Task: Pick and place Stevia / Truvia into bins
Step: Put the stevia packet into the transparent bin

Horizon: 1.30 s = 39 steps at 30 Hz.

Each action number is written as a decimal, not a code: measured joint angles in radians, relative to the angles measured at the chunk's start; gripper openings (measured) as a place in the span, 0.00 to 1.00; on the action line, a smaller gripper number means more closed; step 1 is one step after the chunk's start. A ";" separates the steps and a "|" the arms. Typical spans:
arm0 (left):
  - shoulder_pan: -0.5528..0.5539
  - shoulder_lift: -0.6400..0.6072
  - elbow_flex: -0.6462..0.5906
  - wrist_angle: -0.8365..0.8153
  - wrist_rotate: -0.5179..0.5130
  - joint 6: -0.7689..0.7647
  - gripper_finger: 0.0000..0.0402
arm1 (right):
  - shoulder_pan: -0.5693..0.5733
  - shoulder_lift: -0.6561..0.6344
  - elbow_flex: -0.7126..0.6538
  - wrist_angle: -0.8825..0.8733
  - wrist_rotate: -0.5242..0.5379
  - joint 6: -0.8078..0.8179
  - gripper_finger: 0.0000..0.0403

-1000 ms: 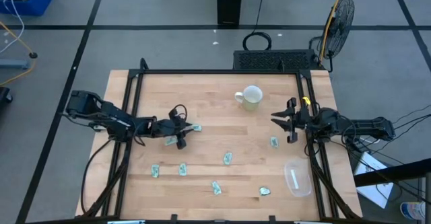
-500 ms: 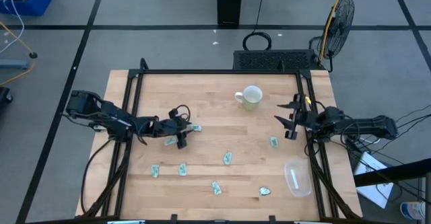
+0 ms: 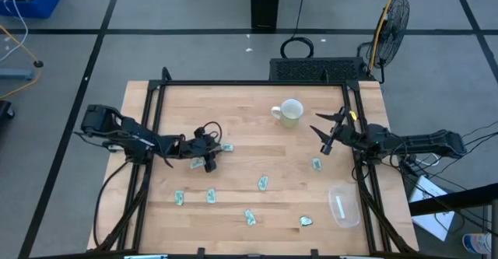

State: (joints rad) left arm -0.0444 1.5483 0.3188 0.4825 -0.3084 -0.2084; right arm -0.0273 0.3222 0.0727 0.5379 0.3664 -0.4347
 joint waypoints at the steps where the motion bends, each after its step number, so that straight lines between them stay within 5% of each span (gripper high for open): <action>1: -0.005 0.016 0.009 0.002 -0.008 0.008 0.31 | 0.000 0.005 0.000 0.015 0.000 0.000 0.52; 9: -0.003 0.099 0.077 0.001 -0.056 0.095 0.27 | 0.000 0.015 0.003 0.040 0.000 0.000 0.52; 17: 0.006 0.102 0.087 -0.002 -0.038 0.096 0.03 | 0.000 0.018 0.005 0.039 -0.001 0.002 0.52; 24: 0.004 0.104 0.085 0.032 -0.049 0.098 0.01 | 0.000 0.019 0.006 0.040 -0.002 0.008 0.52; 39: -0.020 0.104 0.103 0.059 -0.075 0.106 0.36 | 0.000 0.019 0.007 0.041 -0.003 0.005 0.52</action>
State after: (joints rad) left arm -0.0640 1.6524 0.4214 0.5412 -0.3832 -0.1028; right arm -0.0273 0.3408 0.0795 0.5789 0.3634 -0.4294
